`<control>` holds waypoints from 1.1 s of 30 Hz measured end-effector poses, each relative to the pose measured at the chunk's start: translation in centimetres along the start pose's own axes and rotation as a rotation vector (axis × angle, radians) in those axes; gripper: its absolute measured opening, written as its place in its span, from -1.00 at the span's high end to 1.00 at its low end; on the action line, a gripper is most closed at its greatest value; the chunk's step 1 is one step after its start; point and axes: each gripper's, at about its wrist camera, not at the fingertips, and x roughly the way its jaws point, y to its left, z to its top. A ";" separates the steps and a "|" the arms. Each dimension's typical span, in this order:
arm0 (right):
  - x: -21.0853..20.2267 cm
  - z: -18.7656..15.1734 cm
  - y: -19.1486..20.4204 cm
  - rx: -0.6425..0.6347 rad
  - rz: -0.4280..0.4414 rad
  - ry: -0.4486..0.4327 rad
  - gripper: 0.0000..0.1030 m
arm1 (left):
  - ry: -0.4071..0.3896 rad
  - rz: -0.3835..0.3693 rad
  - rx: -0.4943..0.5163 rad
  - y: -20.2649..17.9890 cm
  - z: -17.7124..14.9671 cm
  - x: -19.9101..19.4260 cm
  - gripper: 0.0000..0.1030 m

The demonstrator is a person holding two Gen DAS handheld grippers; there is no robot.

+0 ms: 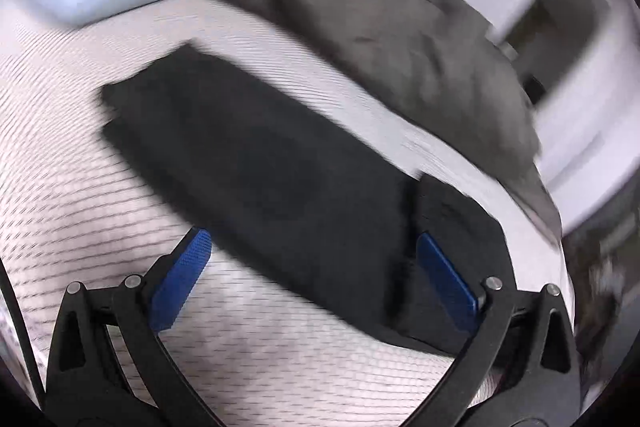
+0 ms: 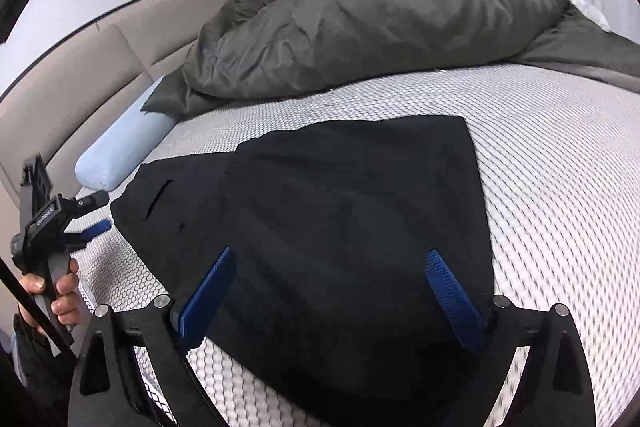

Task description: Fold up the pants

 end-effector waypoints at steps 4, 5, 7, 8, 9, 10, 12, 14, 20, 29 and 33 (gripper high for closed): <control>-0.7 -0.9 -0.5 0.010 0.024 0.002 -0.89 | 0.080 -0.024 -0.206 4.9 1.1 2.6 -0.87; -0.6 -0.8 -0.7 0.007 0.019 0.001 -0.89 | 0.090 -0.012 -0.241 5.7 1.6 3.6 -0.81; -0.6 -1.0 -0.8 -0.003 0.019 0.002 -0.89 | 0.056 0.004 -0.286 6.6 2.9 4.8 -0.63; -0.6 -1.0 -0.9 0.000 0.022 0.005 -0.89 | 0.032 0.008 -0.299 6.9 3.6 5.1 -0.51; -0.5 -1.0 -1.1 0.005 0.025 0.008 -0.89 | 0.005 0.025 -0.312 7.1 4.5 5.3 -0.13; -0.4 -0.9 -1.3 0.007 0.025 0.010 -0.89 | -0.007 0.041 -0.317 7.1 5.0 5.4 0.34; -0.2 -0.9 -1.7 0.019 0.017 0.017 -0.89 | -0.027 0.087 -0.304 6.9 6.3 5.6 0.86; 0.0 -0.8 -2.2 0.037 0.013 0.024 -0.89 | -0.095 0.093 -0.211 4.4 7.4 4.7 0.90; -0.3 -0.8 -2.9 0.059 0.014 0.017 -0.89 | -0.238 0.003 0.115 -8.6 7.1 -0.5 0.94; -1.5 -1.0 -4.4 0.098 -0.034 -0.011 -0.89 | 0.206 -0.423 0.527 -28.0 -3.6 3.1 0.38; -2.2 -1.6 -6.2 0.131 -0.078 -0.010 -0.89 | 0.366 -0.524 0.461 -24.6 -5.5 4.5 0.18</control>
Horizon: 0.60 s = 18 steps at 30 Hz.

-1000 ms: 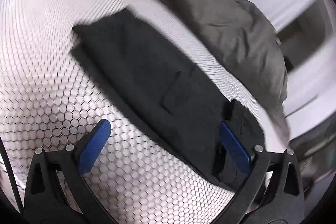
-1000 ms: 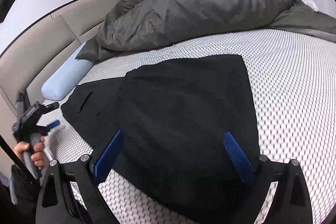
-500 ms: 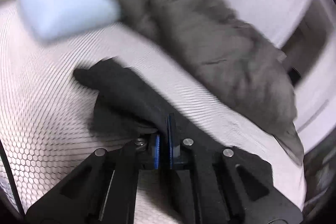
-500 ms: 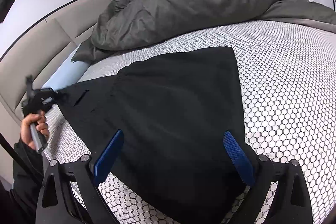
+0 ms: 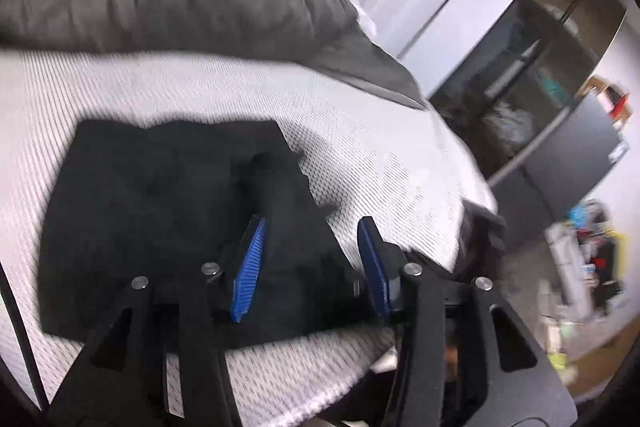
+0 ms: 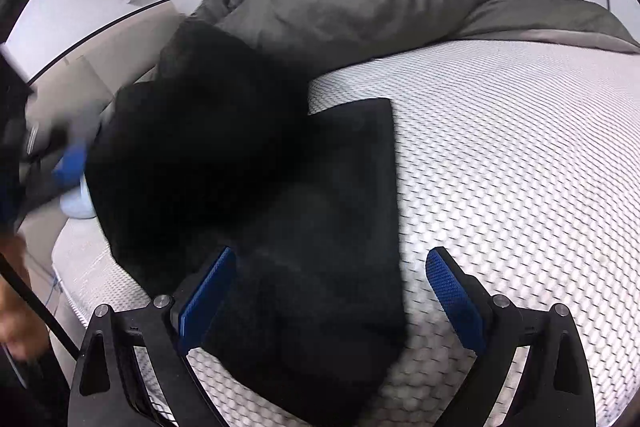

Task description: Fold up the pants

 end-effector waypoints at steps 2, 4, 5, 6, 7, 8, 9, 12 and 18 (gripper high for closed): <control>-0.3 -0.2 -1.0 0.016 -0.021 0.005 -0.89 | -0.022 -0.028 -0.048 1.9 -1.0 -1.7 0.09; -0.6 -0.2 -1.6 0.028 -0.033 0.005 -0.89 | -0.083 0.013 -0.054 3.2 -0.9 -3.2 -0.21; -0.7 -0.2 -1.9 0.035 -0.036 0.006 -0.89 | -0.117 0.048 -0.052 4.1 -0.4 -3.6 -0.28; -0.8 -0.1 -2.1 0.043 -0.037 0.004 -0.89 | -0.139 0.086 -0.055 4.6 -0.4 -4.0 -0.35; -0.9 -0.1 -2.2 0.048 -0.035 0.000 -0.89 | -0.153 0.150 -0.060 5.5 0.0 -3.7 -0.35; -1.1 0.0 -2.1 0.050 -0.028 -0.005 -0.89 | -0.156 0.201 -0.055 6.3 0.2 -3.3 -0.35; -1.2 0.1 -2.1 0.048 -0.014 -0.012 -0.89 | -0.160 0.252 -0.055 7.2 0.0 -3.4 -0.35; -2.0 0.1 -1.3 0.024 0.037 -0.041 -0.88 | -0.173 0.334 -0.104 11.2 -1.5 -1.9 -0.35; -1.8 -0.9 2.0 -0.093 0.241 0.009 -0.51 | -0.109 0.446 -0.108 15.1 -3.0 0.3 -0.35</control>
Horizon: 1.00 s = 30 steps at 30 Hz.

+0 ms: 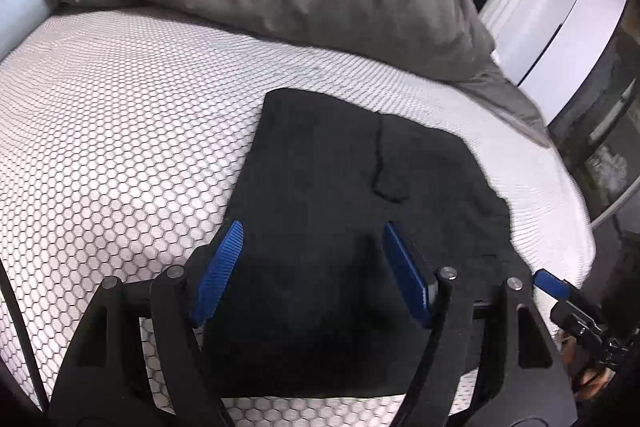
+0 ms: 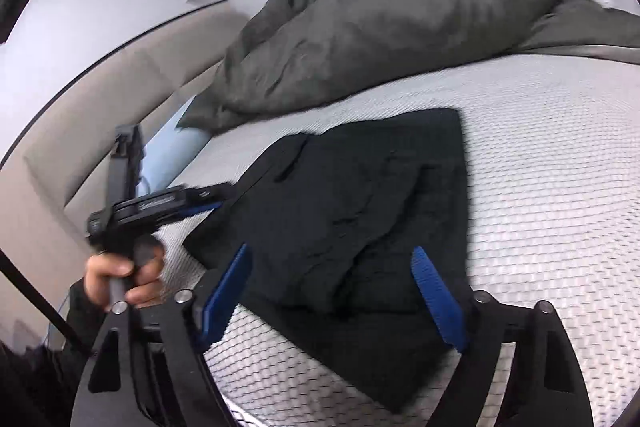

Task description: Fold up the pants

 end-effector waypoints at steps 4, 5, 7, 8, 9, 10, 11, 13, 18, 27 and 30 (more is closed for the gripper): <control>3.0 -0.4 0.5 -0.015 -0.029 0.095 -0.23 | -0.001 0.040 0.090 -0.6 -0.3 0.7 -0.35; 3.7 -0.4 0.4 -0.011 -0.047 0.116 -0.09 | 0.000 0.039 0.093 -1.4 0.2 1.1 -0.35; 4.8 -0.5 0.0 0.004 -0.094 0.149 0.29 | 0.004 0.025 0.079 -1.0 -0.4 0.0 -0.35; 5.1 -0.6 0.5 -0.004 -0.106 0.144 0.41 | 0.005 0.021 0.073 -1.1 0.0 0.3 -0.35; 4.7 -0.6 1.1 -0.042 -0.112 0.121 0.50 | 0.005 0.014 0.065 -1.2 -0.1 -0.7 -0.35; 4.8 -0.2 1.7 -0.081 -0.122 0.102 0.66 | -0.004 -0.003 0.046 -0.9 -0.4 -1.6 -0.35; 4.2 -0.1 2.5 -0.119 -0.132 0.075 0.75 | -0.015 -0.022 0.038 -1.4 -0.6 -3.2 -0.35; 2.3 0.6 4.0 -0.171 -0.149 -0.011 0.91 | -0.040 -0.060 0.041 -1.5 -0.6 -4.4 -0.35; 1.6 1.1 1.6 -0.115 -0.246 -0.010 0.90 | -0.021 -0.017 0.083 -2.0 -1.1 -4.0 -0.37; 0.8 1.3 -0.7 -0.019 -0.260 -0.014 -0.15 | 0.033 0.072 0.100 -2.1 -1.7 -1.9 -0.40; -0.4 1.3 -2.8 0.086 -0.166 -0.023 -0.20 | 0.038 0.086 0.115 -2.3 -1.9 -1.7 -0.41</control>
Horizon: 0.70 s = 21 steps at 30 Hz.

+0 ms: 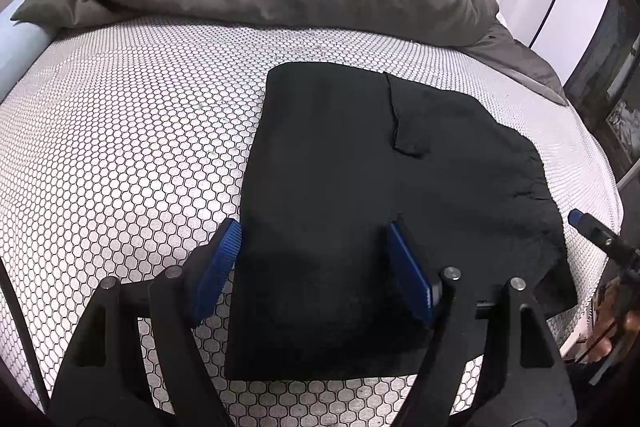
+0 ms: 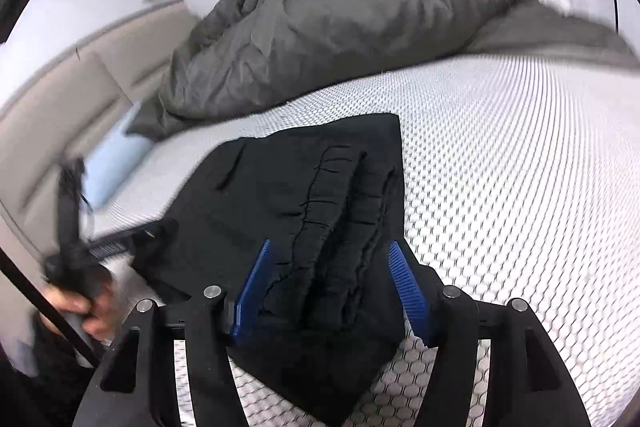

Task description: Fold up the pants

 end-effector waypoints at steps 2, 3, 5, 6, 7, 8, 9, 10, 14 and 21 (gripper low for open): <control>0.4 0.2 -0.3 0.043 0.042 0.019 -0.20 | 0.002 0.002 0.000 -0.3 0.4 0.3 -0.41; 0.9 0.2 -0.3 0.043 0.051 0.040 -0.20 | 0.003 0.001 0.000 -0.3 0.4 0.4 -0.41; 1.8 0.0 0.1 0.026 0.049 0.073 -0.20 | 0.005 0.002 0.002 -0.5 0.7 1.0 -0.42; 2.7 -0.2 0.5 0.012 0.047 0.103 -0.20 | 0.005 0.002 0.003 -0.5 0.7 1.1 -0.43; 3.3 -0.5 0.8 0.003 0.045 0.123 -0.20 | 0.006 0.001 0.004 -0.5 0.8 1.2 -0.43; 3.9 -0.9 1.1 -0.009 0.030 0.145 -0.16 | 0.007 0.001 0.007 -0.5 0.8 1.3 -0.43; 4.5 -1.0 1.3 -0.022 0.007 0.157 -0.05 | 0.007 -0.001 0.007 -0.4 0.8 1.3 -0.43; 4.8 -1.2 1.6 -0.039 -0.011 0.153 0.21 | 0.008 -0.005 0.003 -0.2 0.9 1.4 -0.43; 2.7 -0.8 2.9 -0.078 0.034 0.081 0.70 | 0.008 -0.021 -0.018 0.4 1.1 0.9 -0.43; -3.5 -0.8 4.6 -0.006 0.218 -0.009 0.71 | -0.034 -0.059 -0.031 1.5 1.5 -1.4 -0.43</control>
